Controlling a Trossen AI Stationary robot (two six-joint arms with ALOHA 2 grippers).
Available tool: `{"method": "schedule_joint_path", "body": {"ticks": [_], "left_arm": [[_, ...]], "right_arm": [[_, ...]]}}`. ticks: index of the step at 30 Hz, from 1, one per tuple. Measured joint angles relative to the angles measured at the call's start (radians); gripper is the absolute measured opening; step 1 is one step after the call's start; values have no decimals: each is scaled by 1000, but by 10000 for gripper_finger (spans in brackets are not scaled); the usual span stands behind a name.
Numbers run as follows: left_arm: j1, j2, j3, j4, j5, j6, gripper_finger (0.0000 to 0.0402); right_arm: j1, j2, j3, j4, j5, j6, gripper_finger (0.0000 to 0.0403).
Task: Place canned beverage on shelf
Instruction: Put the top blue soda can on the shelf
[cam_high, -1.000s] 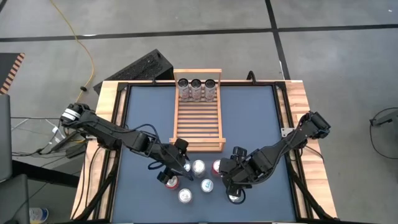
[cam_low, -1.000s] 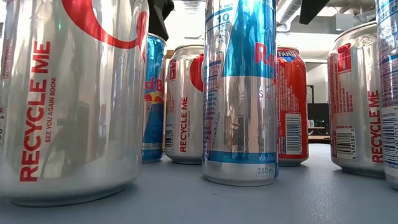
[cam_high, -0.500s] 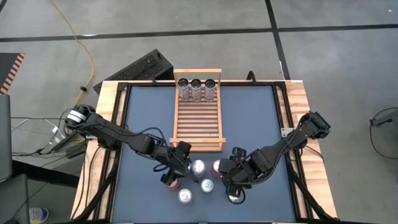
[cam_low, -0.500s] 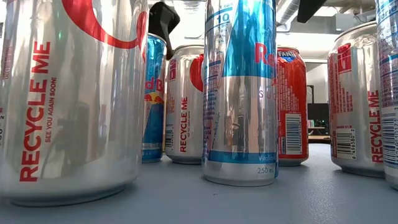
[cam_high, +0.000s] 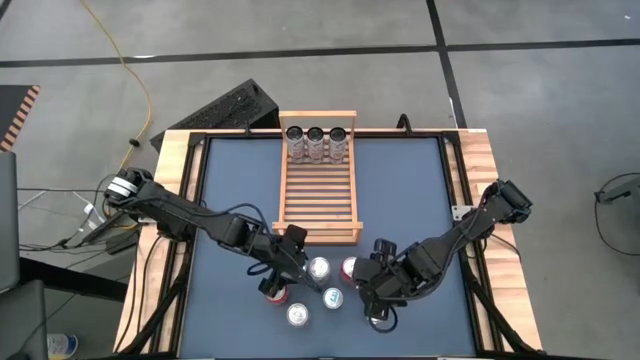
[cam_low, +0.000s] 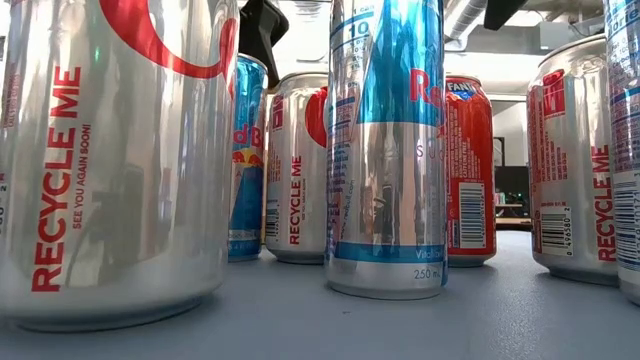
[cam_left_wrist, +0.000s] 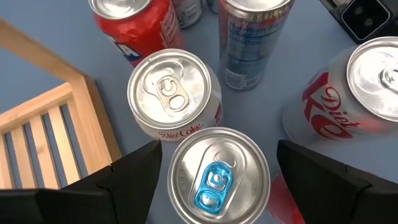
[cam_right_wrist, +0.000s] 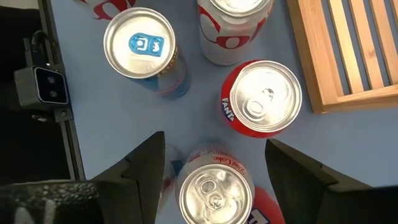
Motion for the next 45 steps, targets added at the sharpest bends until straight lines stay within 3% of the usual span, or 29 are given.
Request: {"method": "schedule_joint_path", "body": {"ticks": [12,20,29,35,45], "left_arm": [[6,6,0,-5,37,-10,240],[8,20,4,-8,59,-15,236],[-1,15,113,-162,44,-18,235],[-11,-16,140,-178,-11,-10,235],[-11,-69,194,-242,42,32,235]], "right_arm": [[0,0,0,21,0,0,249],[0,0,0,20,-1,0,249],[0,0,0,21,7,0,249],[0,0,0,21,9,0,249],[0,0,0,21,10,-1,249]]}}
